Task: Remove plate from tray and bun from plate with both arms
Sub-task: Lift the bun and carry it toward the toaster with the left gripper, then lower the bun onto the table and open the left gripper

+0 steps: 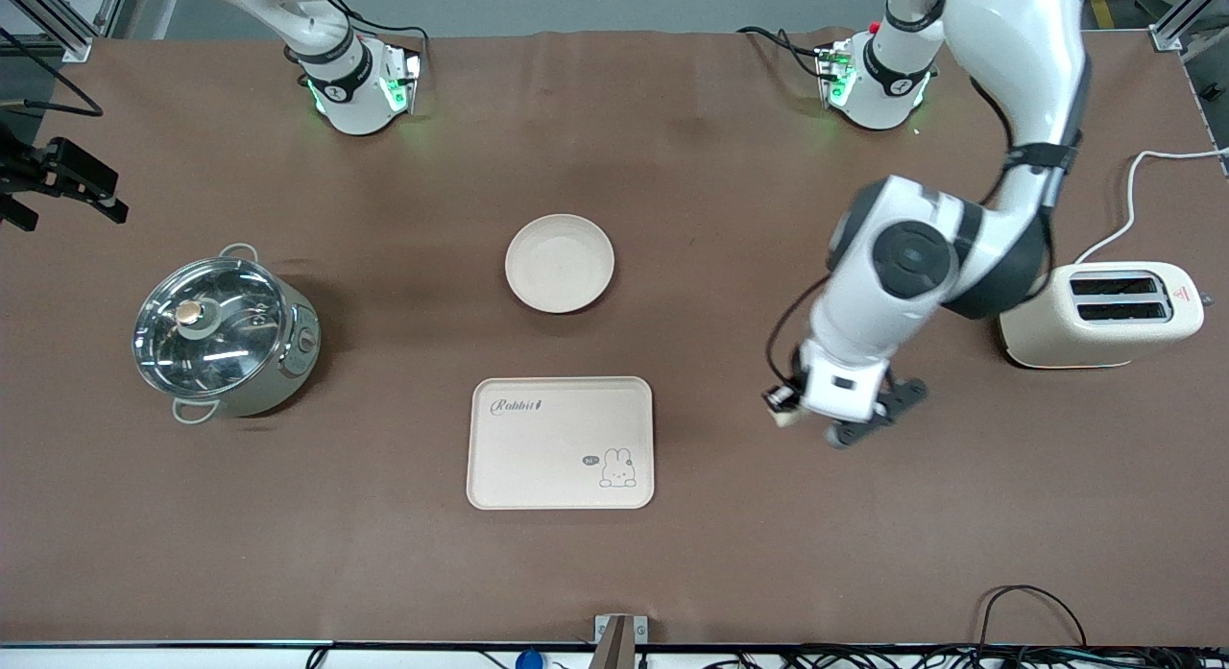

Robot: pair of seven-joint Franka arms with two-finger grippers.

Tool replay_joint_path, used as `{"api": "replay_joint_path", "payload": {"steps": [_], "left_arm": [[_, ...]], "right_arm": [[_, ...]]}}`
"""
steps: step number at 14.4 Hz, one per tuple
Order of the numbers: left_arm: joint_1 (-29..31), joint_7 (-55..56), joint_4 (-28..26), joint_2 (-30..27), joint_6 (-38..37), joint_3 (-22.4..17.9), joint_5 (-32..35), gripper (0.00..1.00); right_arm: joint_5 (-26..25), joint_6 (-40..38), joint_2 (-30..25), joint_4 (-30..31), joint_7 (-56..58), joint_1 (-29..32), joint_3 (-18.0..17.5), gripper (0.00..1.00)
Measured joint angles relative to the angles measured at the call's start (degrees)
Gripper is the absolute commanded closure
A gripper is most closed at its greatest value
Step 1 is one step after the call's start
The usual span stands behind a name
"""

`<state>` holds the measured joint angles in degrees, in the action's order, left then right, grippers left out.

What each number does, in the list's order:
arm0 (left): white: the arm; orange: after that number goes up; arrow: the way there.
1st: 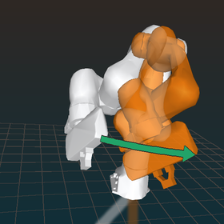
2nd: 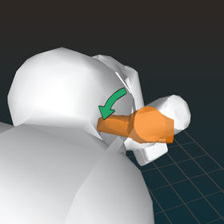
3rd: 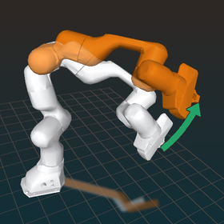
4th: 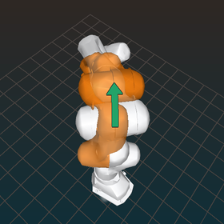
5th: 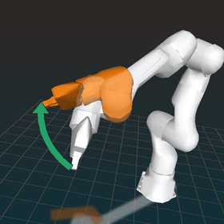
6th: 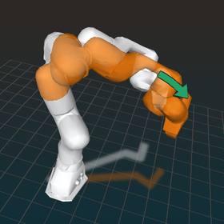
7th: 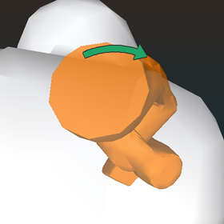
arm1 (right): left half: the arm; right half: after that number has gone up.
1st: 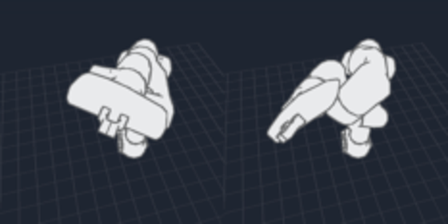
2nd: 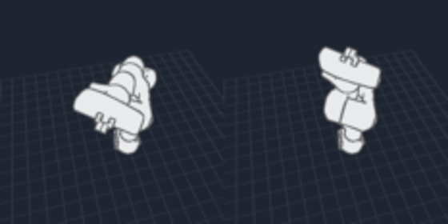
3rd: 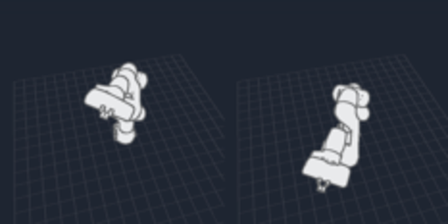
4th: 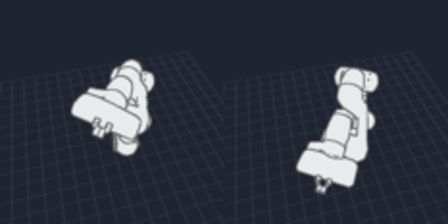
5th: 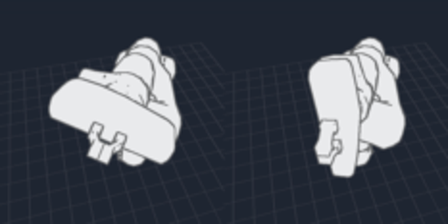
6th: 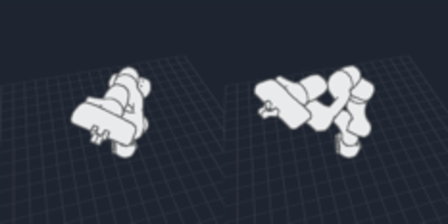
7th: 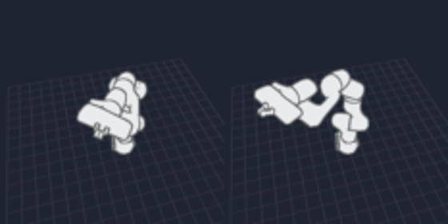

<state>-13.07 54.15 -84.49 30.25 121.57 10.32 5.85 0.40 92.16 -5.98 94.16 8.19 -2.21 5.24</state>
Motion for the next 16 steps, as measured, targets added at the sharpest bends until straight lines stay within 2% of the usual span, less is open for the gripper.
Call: {"api": "replay_joint_path", "payload": {"steps": [5,11,15,16], "left_arm": [[7.5,-3.5,-0.2,6.1,0.4,0.1,0.0,0.92],[11.0,-3.9,-0.2,11.3,3.3,0.2,-0.6,0.89],[11.8,-5.5,-0.3,13.8,4.4,0.3,-0.7,0.79],[12.2,-5.9,-0.3,14.3,4.5,0.3,-0.7,0.71]], "right_arm": [[0.0,0.1,0.1,-0.1,-0.1,-0.4,-0.1,0.0],[-0.1,-0.2,0.1,-0.2,-0.1,-0.4,0.1,0.0],[-0.1,-0.2,0.2,-0.2,-0.1,-0.4,0.0,0.0],[-0.1,-0.2,0.2,0.0,-0.1,-0.4,0.0,0.0]]}}
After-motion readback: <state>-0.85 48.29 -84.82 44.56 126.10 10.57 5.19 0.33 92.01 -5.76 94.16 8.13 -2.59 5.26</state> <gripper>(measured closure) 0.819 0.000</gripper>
